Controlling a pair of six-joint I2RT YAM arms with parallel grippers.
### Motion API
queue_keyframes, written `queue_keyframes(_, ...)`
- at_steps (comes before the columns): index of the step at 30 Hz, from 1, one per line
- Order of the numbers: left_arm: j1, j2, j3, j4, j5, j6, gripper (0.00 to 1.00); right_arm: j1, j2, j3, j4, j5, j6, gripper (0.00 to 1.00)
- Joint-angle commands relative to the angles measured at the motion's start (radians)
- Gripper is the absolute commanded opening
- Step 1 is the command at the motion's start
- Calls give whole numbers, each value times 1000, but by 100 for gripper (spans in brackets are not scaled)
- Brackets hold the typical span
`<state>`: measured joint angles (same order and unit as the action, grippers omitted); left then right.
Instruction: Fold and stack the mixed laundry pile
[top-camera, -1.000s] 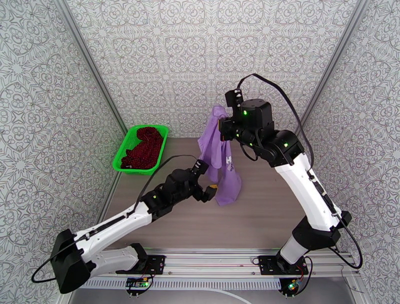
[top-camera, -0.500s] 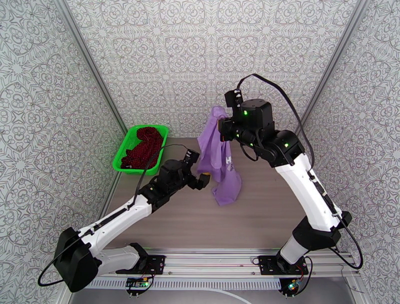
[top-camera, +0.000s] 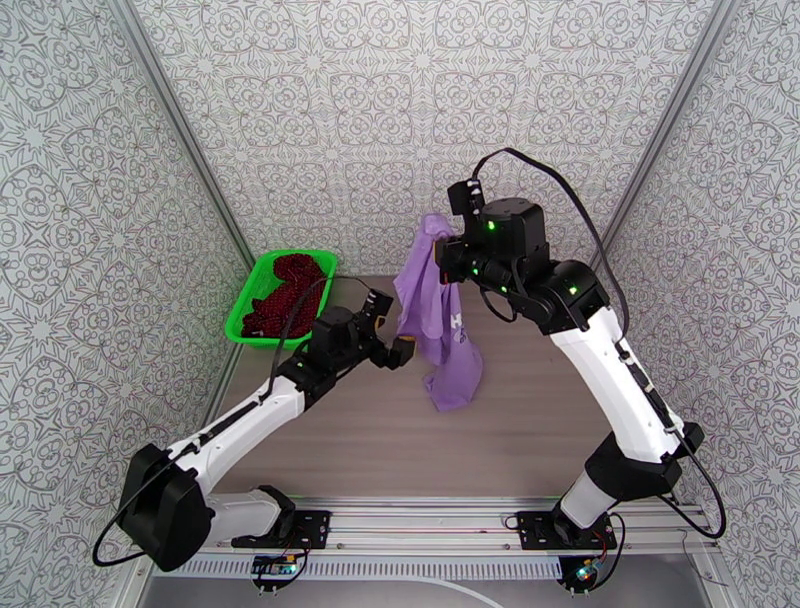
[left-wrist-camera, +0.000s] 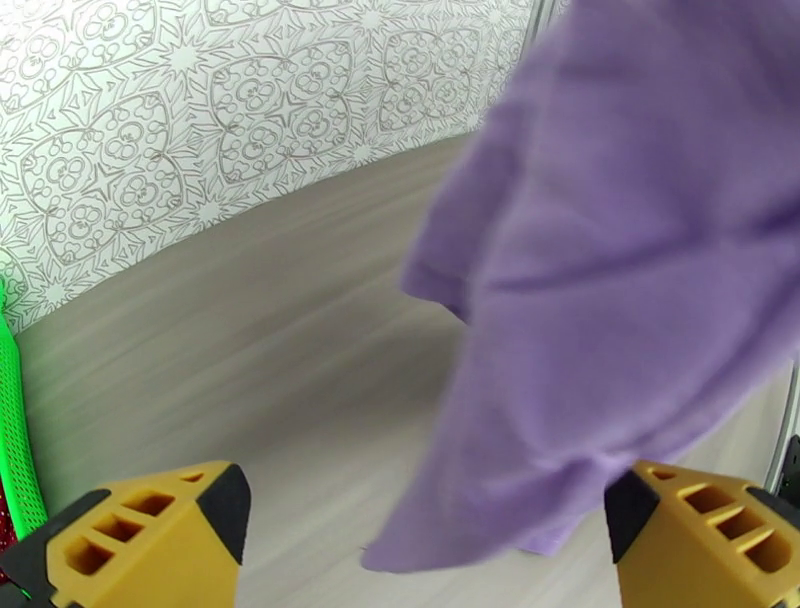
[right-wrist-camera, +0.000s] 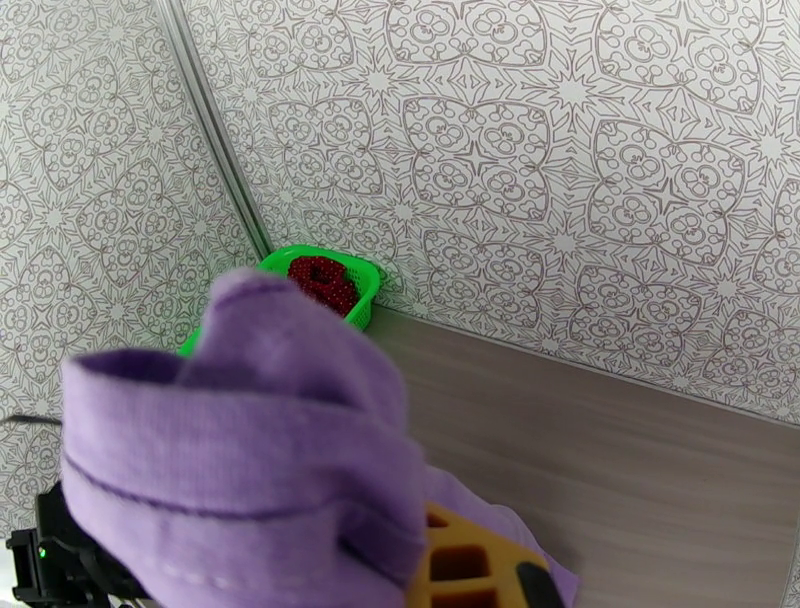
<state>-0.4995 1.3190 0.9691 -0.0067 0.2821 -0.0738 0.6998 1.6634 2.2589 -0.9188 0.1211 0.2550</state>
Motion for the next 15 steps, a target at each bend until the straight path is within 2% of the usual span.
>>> queue_keyframes(1, 5, 27, 56, 69, 112, 16, 99, -6, -7, -4, -3, -17, 6, 0)
queue_keyframes(7, 3, 71, 60, 135, 174, -1, 99, -6, 6, 11, -12, -20, 8, 0)
queue_keyframes(9, 4, 85, 63, 148, 167, -2, 90, -6, 14, 25, -23, -24, 10, 0)
queue_keyframes(12, 10, 109, 85, 153, 146, -16, 61, -6, 24, 41, -37, -31, 14, 0)
queue_keyframes(13, 15, 119, 97, 149, 147, -25, 28, -6, 25, 42, -38, -32, 16, 0)
queue_keyframes(14, 18, 126, 108, 150, 142, -35, 6, -7, 24, 41, -39, -33, 19, 0)
queue_keyframes(15, 21, 128, 114, 155, 137, -43, 0, -6, 23, 38, -38, -32, 21, 0)
